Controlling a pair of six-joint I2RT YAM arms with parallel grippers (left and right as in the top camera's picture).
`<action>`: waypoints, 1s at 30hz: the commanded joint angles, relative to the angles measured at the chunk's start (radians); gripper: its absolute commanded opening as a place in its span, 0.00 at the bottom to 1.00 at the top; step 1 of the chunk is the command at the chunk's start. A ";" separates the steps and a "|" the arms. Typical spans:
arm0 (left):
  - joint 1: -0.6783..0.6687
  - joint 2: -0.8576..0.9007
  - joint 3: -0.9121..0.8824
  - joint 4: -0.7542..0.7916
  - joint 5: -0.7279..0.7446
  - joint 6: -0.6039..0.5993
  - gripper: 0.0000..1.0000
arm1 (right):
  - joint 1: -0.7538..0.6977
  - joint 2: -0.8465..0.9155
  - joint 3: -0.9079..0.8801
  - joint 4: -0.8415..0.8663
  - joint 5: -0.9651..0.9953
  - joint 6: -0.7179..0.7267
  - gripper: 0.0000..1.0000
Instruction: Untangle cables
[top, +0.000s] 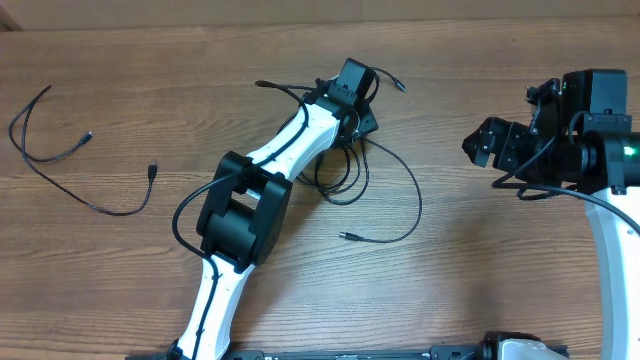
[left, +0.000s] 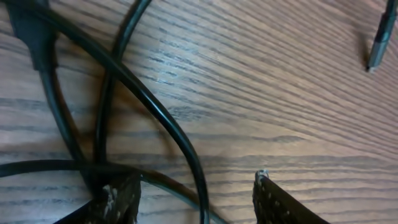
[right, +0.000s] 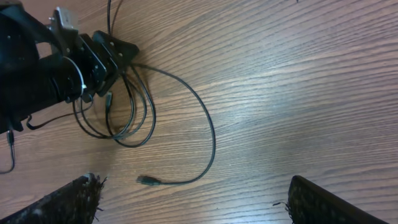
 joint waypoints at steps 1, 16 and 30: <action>-0.007 0.018 -0.010 0.006 -0.010 -0.010 0.56 | 0.005 0.002 -0.008 0.005 0.015 -0.005 0.94; -0.021 0.059 -0.022 -0.001 -0.006 0.002 0.40 | 0.005 0.002 -0.008 0.005 0.015 -0.005 0.95; -0.009 0.077 0.034 -0.042 0.191 0.078 0.04 | 0.005 0.002 -0.008 0.013 0.014 -0.005 0.95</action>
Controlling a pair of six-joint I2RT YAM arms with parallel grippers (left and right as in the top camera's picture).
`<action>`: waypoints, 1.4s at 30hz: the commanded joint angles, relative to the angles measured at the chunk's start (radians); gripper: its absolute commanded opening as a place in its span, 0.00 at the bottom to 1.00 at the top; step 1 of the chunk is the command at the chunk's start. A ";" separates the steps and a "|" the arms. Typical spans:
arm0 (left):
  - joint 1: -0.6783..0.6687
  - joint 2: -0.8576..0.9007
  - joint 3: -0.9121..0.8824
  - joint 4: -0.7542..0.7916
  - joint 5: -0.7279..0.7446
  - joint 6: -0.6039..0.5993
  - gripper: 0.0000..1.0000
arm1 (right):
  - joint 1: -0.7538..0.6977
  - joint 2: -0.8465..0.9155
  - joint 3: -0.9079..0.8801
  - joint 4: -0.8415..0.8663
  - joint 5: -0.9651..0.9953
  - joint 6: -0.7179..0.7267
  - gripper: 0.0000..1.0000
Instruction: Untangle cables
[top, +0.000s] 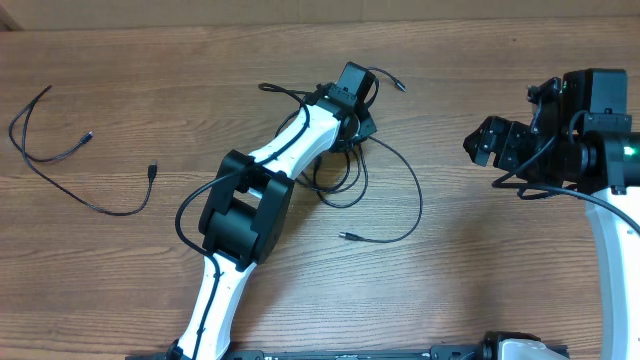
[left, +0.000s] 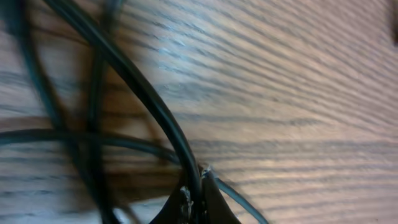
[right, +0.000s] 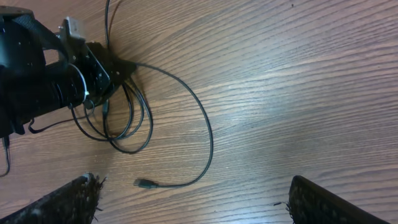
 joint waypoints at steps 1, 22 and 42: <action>0.002 0.055 0.051 -0.020 0.161 0.106 0.04 | 0.005 0.001 -0.008 0.006 0.005 -0.005 0.95; 0.040 -0.158 0.652 -0.640 -0.027 0.450 0.04 | 0.005 0.001 -0.008 0.005 -0.001 0.000 0.95; 0.048 -0.473 0.660 -0.630 0.063 0.671 0.04 | 0.005 0.015 -0.008 0.028 -0.107 0.000 0.95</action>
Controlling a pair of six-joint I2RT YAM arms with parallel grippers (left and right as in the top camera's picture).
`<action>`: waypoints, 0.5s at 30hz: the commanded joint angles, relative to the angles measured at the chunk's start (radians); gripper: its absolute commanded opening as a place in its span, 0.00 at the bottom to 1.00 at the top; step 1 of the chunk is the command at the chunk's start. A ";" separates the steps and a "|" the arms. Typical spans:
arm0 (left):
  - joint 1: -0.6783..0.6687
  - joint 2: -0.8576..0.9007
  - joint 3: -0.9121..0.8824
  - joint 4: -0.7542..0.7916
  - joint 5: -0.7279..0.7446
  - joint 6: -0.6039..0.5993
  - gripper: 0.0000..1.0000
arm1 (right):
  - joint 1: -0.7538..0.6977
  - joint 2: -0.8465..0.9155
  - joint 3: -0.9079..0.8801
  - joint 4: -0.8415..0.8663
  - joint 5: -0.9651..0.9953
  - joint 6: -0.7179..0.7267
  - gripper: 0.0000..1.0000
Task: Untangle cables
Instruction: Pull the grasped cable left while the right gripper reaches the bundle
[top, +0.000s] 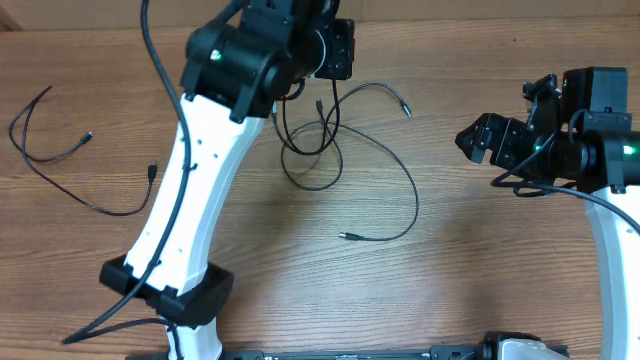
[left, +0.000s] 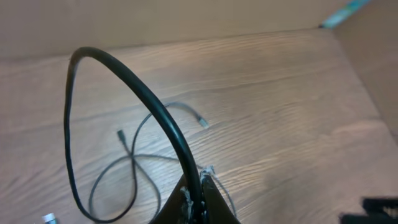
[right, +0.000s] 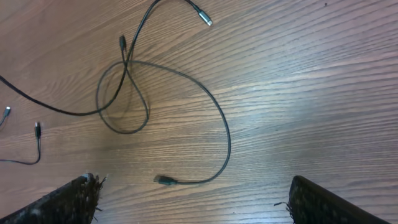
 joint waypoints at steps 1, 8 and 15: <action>0.006 -0.055 0.022 0.026 0.066 0.100 0.04 | 0.005 0.015 -0.008 0.005 -0.017 -0.001 0.95; 0.006 -0.123 0.022 0.085 0.066 0.113 0.04 | 0.005 0.051 -0.008 0.002 -0.051 -0.002 0.95; 0.006 -0.222 0.022 0.148 0.066 0.116 0.04 | 0.007 0.090 -0.008 0.015 -0.113 -0.002 0.95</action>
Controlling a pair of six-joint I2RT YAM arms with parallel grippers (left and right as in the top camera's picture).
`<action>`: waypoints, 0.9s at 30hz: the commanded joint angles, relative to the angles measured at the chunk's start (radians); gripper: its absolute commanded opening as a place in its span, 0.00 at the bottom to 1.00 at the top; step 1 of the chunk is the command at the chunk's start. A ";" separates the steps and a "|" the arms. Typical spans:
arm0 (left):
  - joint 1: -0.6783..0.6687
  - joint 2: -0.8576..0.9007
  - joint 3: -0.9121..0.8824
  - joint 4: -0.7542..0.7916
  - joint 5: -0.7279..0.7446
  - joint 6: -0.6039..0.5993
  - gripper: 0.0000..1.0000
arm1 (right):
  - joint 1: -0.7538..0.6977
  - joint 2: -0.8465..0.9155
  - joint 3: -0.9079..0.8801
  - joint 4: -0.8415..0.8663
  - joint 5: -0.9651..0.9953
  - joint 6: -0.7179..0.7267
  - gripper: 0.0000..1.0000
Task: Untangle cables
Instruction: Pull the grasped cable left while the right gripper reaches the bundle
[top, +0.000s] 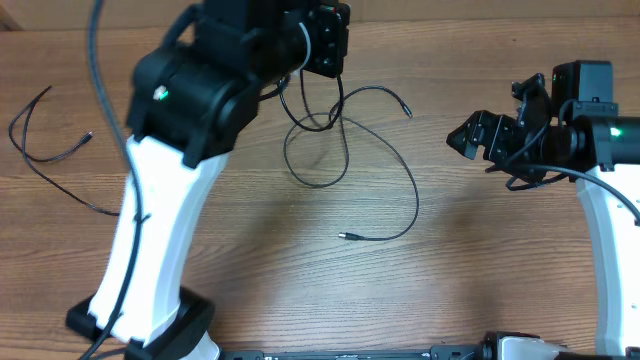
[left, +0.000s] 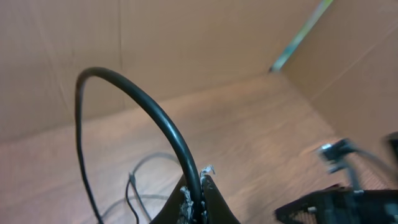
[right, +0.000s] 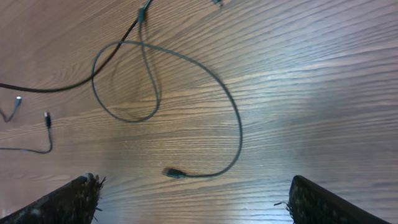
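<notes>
My left gripper (left: 199, 190) is shut on a thick black cable (left: 146, 106) that arches up from the jaws and drops back toward the table. In the overhead view the left gripper (top: 325, 40) is raised high over the far edge. Strands hang from it to a cable loop (top: 315, 160) on the wood. From the loop a long thin cable (top: 415, 195) curves round to a plug (top: 345, 237). Another plug end (top: 405, 112) lies to the right. My right gripper (top: 480, 140) hovers open at the right, clear of the cables; its own gripper (right: 194, 182) view shows the loop (right: 124, 87) and plug (right: 174, 173).
A separate thin cable (top: 40, 130) lies at the far left of the table, partly hidden by the raised left arm (top: 170, 150). Its ends (right: 46, 116) show at the left of the right wrist view. Cardboard walls (left: 186, 43) stand behind the table.
My left gripper has risen further with the cable, its camera now facing the cardboard wall. The loop on the table has shifted slightly right. My right gripper has moved a little left.
My left gripper stood open on the table over the tangled strands. A second later it was shut on one black strand. Then it was high above the table's far side with the strand, the tangle drawn out into a loose loop, and now higher still.
</notes>
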 joint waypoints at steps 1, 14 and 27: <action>0.006 -0.088 0.022 0.031 0.007 0.025 0.04 | 0.011 0.018 -0.008 0.018 -0.051 -0.002 0.95; 0.078 -0.186 0.023 0.128 0.000 0.013 0.04 | 0.191 0.128 -0.008 0.175 -0.063 0.057 0.94; 0.219 -0.256 0.023 0.138 0.000 -0.003 0.04 | 0.254 0.310 -0.008 0.291 -0.055 0.052 0.94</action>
